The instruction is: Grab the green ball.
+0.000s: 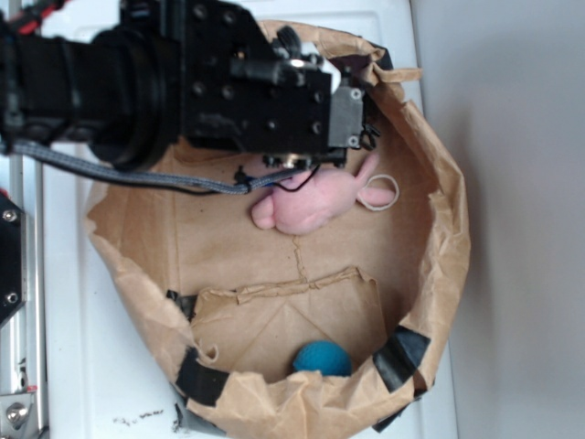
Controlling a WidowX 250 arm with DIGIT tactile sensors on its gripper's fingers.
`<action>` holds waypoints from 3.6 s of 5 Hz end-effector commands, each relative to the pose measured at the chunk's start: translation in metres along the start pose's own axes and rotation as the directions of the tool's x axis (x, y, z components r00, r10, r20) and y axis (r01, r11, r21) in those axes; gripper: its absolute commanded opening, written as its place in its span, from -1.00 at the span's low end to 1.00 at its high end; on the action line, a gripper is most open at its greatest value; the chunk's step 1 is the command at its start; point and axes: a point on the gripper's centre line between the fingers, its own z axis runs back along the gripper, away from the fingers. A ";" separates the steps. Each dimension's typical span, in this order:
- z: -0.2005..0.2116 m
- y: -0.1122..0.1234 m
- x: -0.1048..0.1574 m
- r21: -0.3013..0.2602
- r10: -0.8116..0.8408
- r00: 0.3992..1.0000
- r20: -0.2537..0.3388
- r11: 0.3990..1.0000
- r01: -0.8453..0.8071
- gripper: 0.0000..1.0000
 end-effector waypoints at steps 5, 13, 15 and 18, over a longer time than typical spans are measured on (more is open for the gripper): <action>-0.004 0.016 0.030 0.084 -0.013 0.990 0.143 0.996 0.001 1.00; 0.002 0.018 0.022 0.009 0.024 0.996 0.081 1.000 -0.024 -1.00; 0.012 0.014 0.022 -0.054 0.013 0.999 0.050 0.999 -0.010 -1.00; 0.039 0.018 0.040 0.071 0.026 1.000 -0.006 0.997 -0.026 1.00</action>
